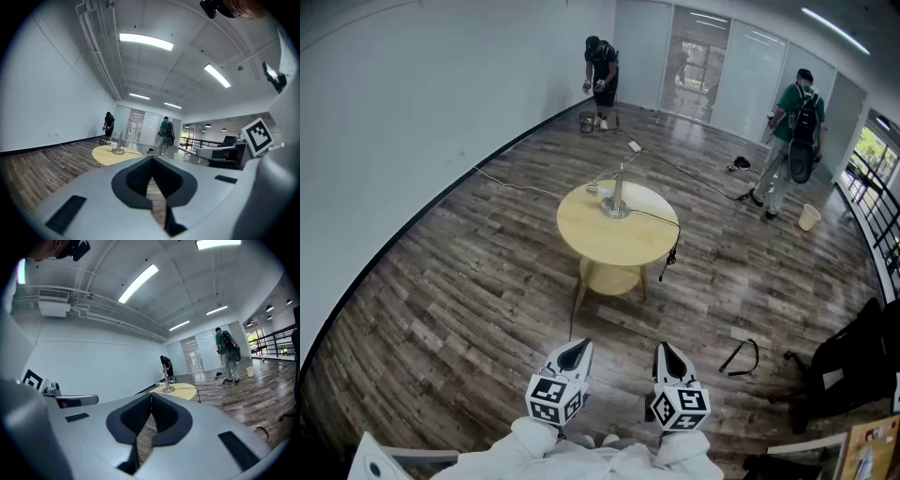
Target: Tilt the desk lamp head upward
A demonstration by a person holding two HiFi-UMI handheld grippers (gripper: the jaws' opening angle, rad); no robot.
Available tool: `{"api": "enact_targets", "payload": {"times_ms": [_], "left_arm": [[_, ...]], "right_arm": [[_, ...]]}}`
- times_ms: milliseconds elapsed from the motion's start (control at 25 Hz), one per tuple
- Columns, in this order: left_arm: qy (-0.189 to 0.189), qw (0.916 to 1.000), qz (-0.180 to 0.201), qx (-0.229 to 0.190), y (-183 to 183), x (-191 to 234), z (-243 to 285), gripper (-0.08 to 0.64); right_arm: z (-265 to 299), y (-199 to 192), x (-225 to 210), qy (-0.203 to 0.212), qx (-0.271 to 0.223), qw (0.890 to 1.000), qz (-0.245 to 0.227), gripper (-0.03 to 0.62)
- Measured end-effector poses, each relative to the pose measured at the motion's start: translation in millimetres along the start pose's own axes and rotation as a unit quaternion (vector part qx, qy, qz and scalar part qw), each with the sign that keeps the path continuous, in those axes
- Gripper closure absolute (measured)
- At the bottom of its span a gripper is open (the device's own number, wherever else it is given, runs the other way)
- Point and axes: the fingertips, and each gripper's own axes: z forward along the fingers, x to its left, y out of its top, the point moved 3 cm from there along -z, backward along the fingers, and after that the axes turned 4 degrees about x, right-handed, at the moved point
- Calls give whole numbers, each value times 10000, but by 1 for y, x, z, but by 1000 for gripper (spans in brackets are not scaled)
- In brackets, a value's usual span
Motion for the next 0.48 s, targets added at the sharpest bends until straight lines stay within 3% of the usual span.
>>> {"api": "enact_targets", "payload": {"times_ms": [480], "left_arm": [[161, 9999, -61, -17, 5, 31, 31, 558]], "right_arm": [[35, 5, -12, -51, -24, 10000, 6, 578]]}}
